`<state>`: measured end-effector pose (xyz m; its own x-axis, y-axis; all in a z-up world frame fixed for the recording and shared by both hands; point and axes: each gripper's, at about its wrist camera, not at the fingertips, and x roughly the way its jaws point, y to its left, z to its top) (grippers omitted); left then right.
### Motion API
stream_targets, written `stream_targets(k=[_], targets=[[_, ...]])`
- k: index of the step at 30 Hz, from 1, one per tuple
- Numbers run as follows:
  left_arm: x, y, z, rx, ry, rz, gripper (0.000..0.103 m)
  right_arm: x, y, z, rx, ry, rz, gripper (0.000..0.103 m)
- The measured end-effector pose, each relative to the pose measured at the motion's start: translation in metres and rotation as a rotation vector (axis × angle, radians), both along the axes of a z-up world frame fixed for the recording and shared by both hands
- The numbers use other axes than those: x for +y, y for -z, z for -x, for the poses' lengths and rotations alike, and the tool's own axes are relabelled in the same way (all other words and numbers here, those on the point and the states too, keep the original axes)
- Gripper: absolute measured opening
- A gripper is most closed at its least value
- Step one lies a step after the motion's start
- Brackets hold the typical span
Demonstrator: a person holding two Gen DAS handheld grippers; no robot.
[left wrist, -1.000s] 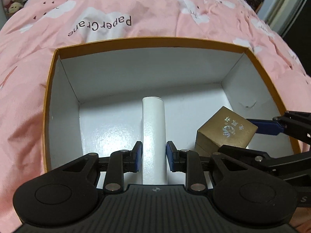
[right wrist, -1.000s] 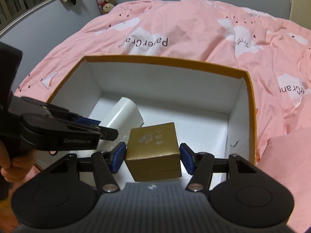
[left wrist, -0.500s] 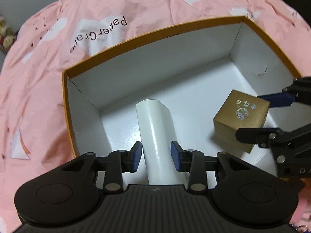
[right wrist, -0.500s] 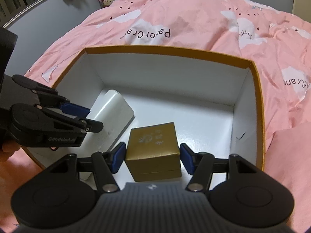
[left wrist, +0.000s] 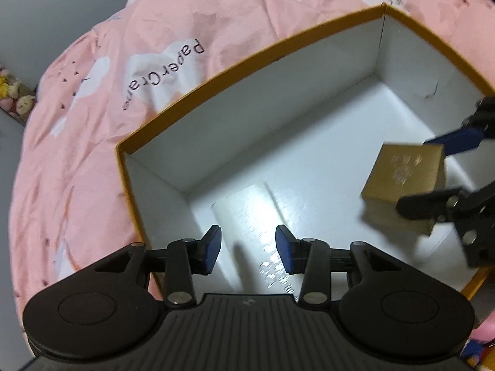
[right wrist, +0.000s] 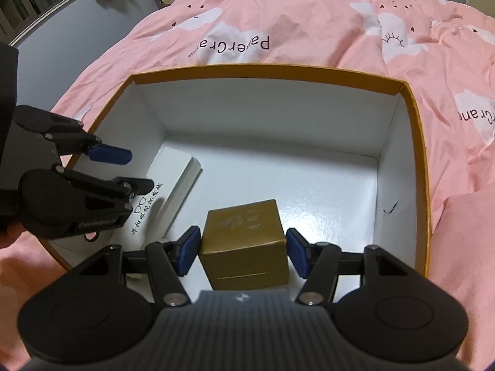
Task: Organize objects
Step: 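Lower the white box into the orange box and open the left tool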
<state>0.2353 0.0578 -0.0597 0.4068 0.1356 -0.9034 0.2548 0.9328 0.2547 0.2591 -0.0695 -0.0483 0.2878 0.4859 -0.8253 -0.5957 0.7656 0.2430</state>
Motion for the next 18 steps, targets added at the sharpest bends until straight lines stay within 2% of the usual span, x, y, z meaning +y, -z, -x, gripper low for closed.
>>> stream_targets(k=[3,7,9,13,18], targets=[[-0.003,0.000,-0.010,-0.009,0.036,0.034,0.048,0.002,0.000,-0.003,0.022,0.001,-0.007,0.062],[-0.019,0.011,-0.023,-0.031,0.147,-0.056,0.051,0.005,0.001,-0.011,0.075,0.006,-0.019,0.062],[-0.022,0.018,-0.030,-0.010,0.185,-0.068,0.053,0.003,0.001,-0.017,0.114,0.024,-0.034,0.062],[-0.021,0.031,-0.042,0.022,0.219,-0.080,0.053,-0.001,0.001,-0.026,0.151,0.074,-0.055,0.062],[-0.021,0.047,-0.043,0.064,0.253,-0.140,0.051,-0.006,0.001,-0.036,0.171,0.140,-0.087,0.062]])
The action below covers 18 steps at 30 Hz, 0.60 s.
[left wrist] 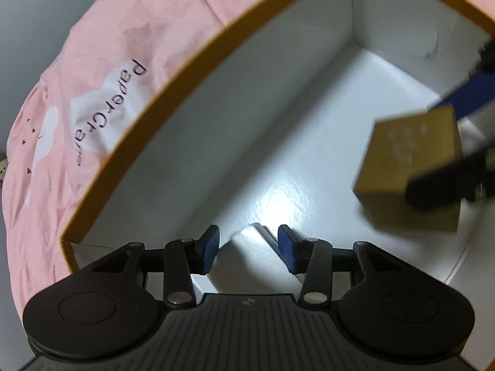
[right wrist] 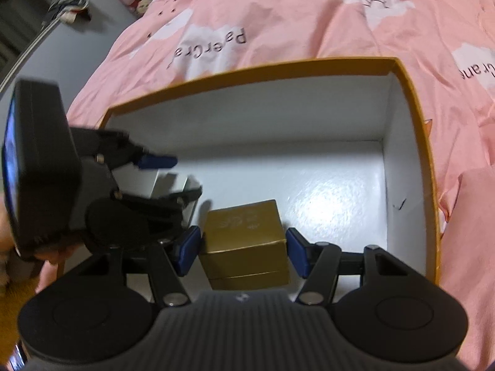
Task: Organize objects
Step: 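Lower the white box into the orange box and open the left tool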
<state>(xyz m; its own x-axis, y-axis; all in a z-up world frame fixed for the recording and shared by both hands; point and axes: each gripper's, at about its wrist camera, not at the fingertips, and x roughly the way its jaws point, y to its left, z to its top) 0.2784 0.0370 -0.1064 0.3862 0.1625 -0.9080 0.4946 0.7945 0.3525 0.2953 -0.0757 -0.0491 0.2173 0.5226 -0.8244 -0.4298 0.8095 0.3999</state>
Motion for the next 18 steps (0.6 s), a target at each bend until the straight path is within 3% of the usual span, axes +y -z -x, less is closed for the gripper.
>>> stream_targets(k=[6,11,14,18], targets=[[-0.001,0.008,0.009,0.028,0.058,-0.102,0.042,-0.001,0.002,-0.007,0.054,0.038,-0.045,0.062],[-0.001,0.007,0.014,0.027,0.078,-0.107,0.042,0.004,0.005,-0.011,0.090,0.062,-0.075,0.062],[0.002,0.003,0.016,-0.023,0.054,-0.082,0.041,0.008,0.007,-0.014,0.104,0.081,-0.085,0.062],[0.023,-0.031,0.024,-0.146,-0.057,0.085,0.041,0.012,0.007,-0.020,0.114,0.118,-0.111,0.062]])
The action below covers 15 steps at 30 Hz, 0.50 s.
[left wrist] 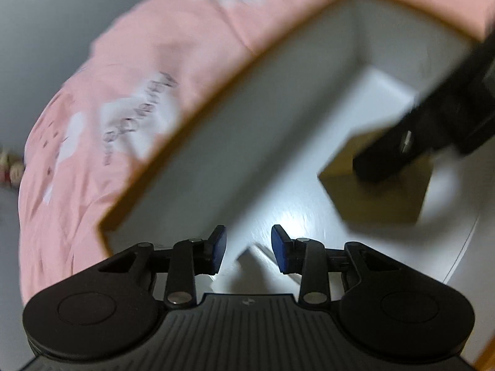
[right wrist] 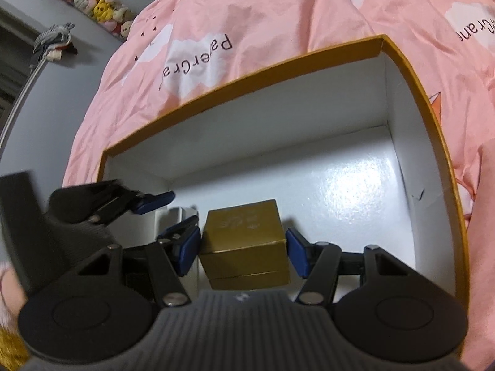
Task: Organize objects
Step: 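Lower the white box into the orange box and open the left tool, then lower the gold box into the orange box corner and open the right tool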
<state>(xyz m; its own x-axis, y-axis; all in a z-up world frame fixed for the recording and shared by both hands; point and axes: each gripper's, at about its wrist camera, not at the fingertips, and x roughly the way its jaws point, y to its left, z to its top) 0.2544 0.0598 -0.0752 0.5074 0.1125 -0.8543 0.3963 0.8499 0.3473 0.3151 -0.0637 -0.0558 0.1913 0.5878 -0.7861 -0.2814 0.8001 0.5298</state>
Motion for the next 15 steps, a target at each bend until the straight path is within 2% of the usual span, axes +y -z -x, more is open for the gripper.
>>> stream_targets(k=[3,5,11,15], targets=[[0.020,-0.031,0.007,-0.058,-0.083,0.135,0.041,0.005,-0.001,-0.005,0.016,0.027,-0.031,0.062],[0.031,-0.051,0.009,-0.072,-0.151,0.186,0.041,0.012,-0.003,-0.008,0.016,0.032,-0.043,0.062],[0.058,-0.094,0.020,-0.085,-0.320,0.256,0.041,0.040,-0.002,-0.018,0.024,0.033,-0.066,0.062],[0.080,-0.091,0.018,-0.038,-0.404,0.281,0.041,0.059,0.000,-0.023,0.020,0.026,-0.071,0.062]])
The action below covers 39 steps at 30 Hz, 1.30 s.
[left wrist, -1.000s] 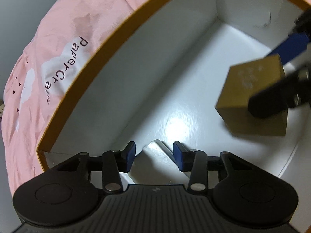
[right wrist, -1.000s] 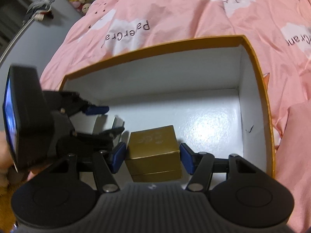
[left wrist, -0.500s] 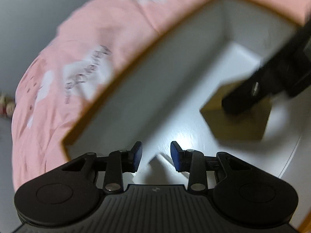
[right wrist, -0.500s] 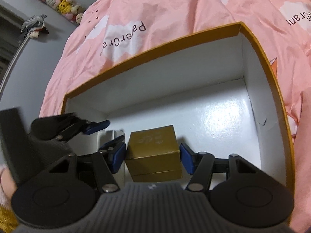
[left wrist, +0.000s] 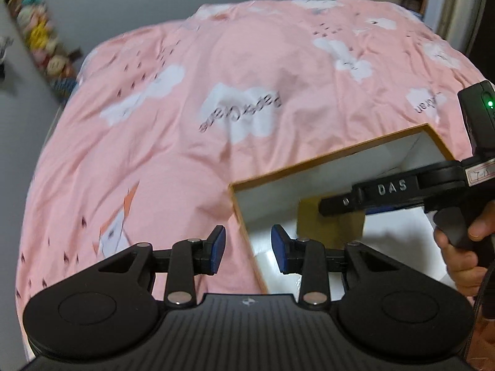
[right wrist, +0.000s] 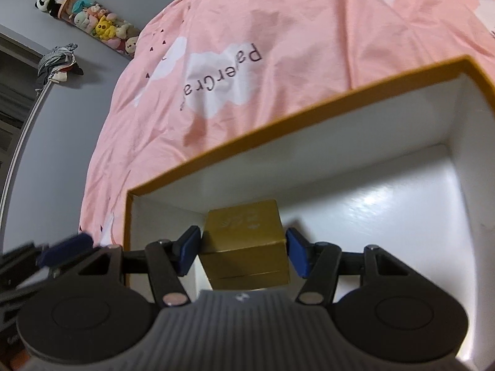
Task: Organize objects
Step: 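Lower the gold box into the orange box corner and open the right tool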
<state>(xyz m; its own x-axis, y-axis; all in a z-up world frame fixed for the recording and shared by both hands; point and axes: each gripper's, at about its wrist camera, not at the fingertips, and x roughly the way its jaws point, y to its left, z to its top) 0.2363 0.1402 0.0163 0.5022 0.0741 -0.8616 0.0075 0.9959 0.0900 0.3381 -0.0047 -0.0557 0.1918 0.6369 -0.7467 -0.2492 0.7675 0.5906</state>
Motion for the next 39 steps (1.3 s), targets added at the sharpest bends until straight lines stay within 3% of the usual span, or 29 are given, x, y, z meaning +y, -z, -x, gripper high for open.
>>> stream_targets(k=[3,10,16,18,20,25,29,30,31,33,34,37,39], targets=[[0.010,0.011,0.000,0.045,-0.032,0.049,0.041,0.013,0.002,-0.003,-0.001,-0.005,0.006,0.062],[0.017,0.031,0.001,0.111,-0.052,0.120,0.013,0.032,0.009,-0.006,0.006,-0.025,0.002,0.063],[0.019,0.036,0.005,0.093,-0.081,0.153,0.009,0.036,0.004,-0.006,-0.011,-0.033,-0.081,0.063],[0.020,0.037,0.007,0.082,-0.096,0.167,0.009,0.038,0.003,-0.005,-0.023,-0.047,-0.079,0.059],[0.023,0.037,0.008,0.073,-0.109,0.183,0.009,0.039,0.005,-0.006,-0.018,-0.058,-0.076,0.044],[0.026,0.038,0.010,0.063,-0.127,0.209,0.009,0.044,0.012,-0.007,-0.024,-0.064,-0.072,0.022],[0.027,0.038,0.011,0.057,-0.133,0.217,0.009,0.040,0.005,-0.002,-0.093,-0.037,-0.022,0.025],[0.027,0.038,0.011,0.054,-0.134,0.217,0.009,0.038,0.004,-0.001,-0.104,-0.031,-0.016,0.028],[0.027,0.039,0.012,0.051,-0.136,0.217,0.009,0.036,0.004,-0.001,-0.107,-0.026,-0.012,0.039],[0.027,0.039,0.012,0.048,-0.141,0.217,0.009,0.037,0.008,-0.003,-0.095,-0.040,0.004,0.040],[0.027,0.039,0.012,0.047,-0.143,0.216,0.009,0.038,0.010,-0.004,-0.083,-0.049,0.004,0.038],[0.026,0.039,0.012,0.044,-0.144,0.212,0.009,0.045,0.015,-0.001,-0.069,-0.086,0.002,0.017],[0.026,0.039,0.012,0.048,-0.148,0.210,0.008,0.050,0.017,0.002,-0.060,-0.105,-0.011,0.015]])
